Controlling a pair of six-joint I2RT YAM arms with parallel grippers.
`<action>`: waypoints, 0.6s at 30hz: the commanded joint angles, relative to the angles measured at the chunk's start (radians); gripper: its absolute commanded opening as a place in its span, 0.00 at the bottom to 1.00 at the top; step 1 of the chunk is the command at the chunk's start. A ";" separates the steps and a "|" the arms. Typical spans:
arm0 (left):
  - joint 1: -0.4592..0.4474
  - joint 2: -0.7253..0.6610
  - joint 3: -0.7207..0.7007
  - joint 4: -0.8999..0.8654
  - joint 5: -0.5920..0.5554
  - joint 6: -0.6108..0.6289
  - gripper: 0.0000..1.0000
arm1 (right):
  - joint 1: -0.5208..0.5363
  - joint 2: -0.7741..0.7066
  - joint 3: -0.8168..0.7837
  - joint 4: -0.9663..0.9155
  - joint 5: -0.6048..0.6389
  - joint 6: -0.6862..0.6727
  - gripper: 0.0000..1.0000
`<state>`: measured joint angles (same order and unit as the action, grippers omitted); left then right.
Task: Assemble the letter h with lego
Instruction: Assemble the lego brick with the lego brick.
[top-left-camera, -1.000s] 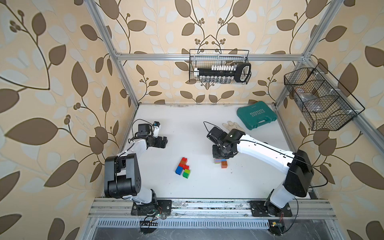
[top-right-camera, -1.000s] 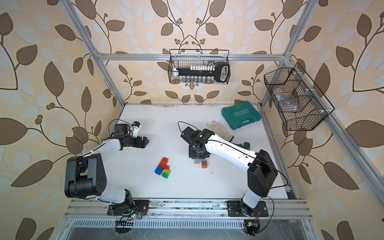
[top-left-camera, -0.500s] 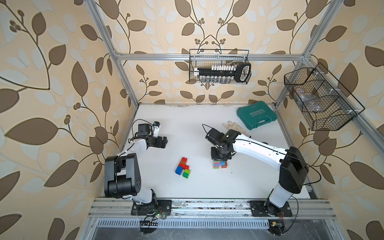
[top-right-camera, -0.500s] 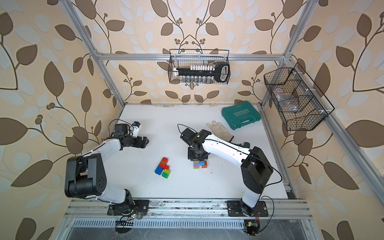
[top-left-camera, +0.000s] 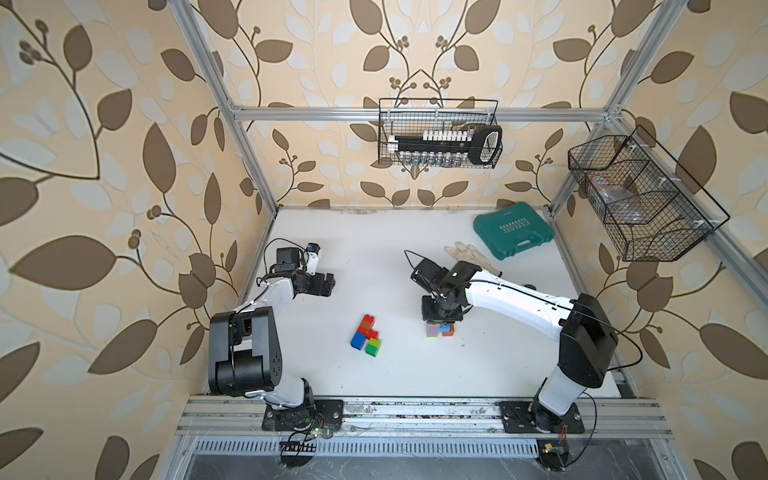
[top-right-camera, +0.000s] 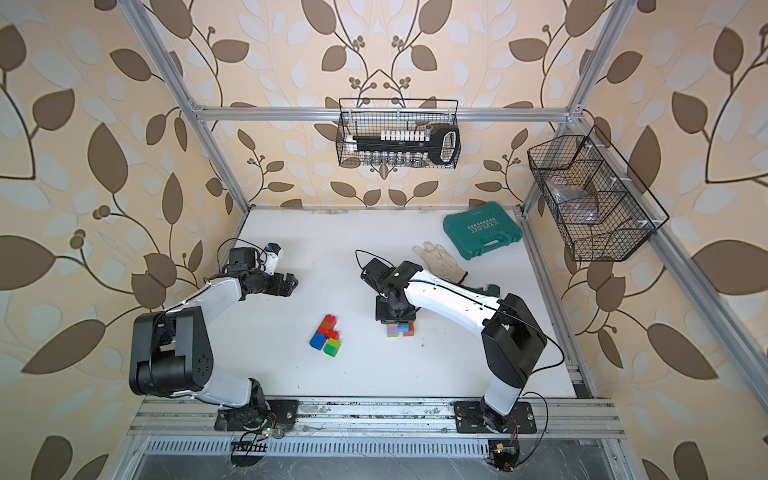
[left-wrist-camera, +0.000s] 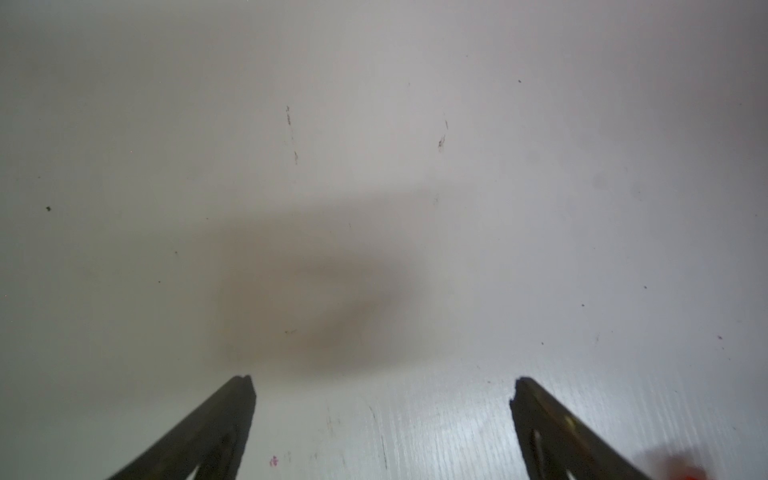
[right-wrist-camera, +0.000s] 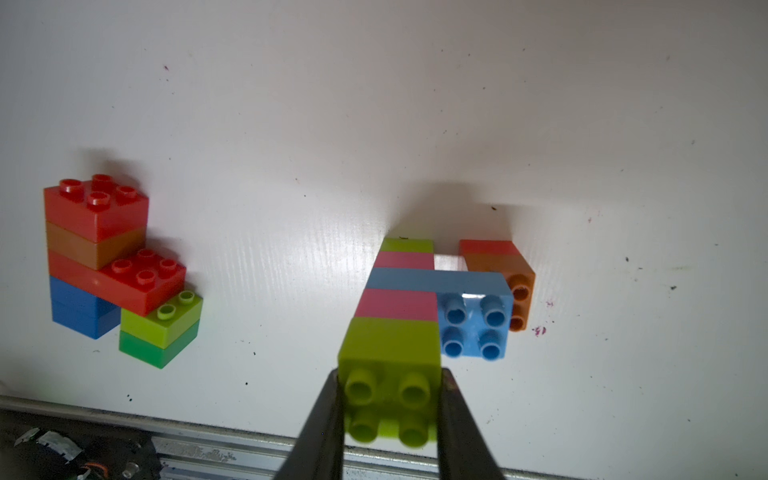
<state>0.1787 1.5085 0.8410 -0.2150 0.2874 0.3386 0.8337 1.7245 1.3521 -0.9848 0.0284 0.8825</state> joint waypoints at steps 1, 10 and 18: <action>0.014 0.000 0.028 -0.006 0.013 0.000 0.99 | 0.006 0.001 -0.043 -0.011 -0.008 0.012 0.37; 0.013 0.002 0.030 -0.007 0.015 0.002 0.99 | -0.004 -0.121 -0.014 -0.088 0.041 0.013 0.49; 0.014 0.010 0.037 -0.010 0.013 0.000 0.99 | -0.118 -0.255 -0.162 -0.053 0.011 -0.068 0.31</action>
<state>0.1787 1.5150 0.8417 -0.2176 0.2874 0.3386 0.7479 1.4830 1.2522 -1.0409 0.0525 0.8574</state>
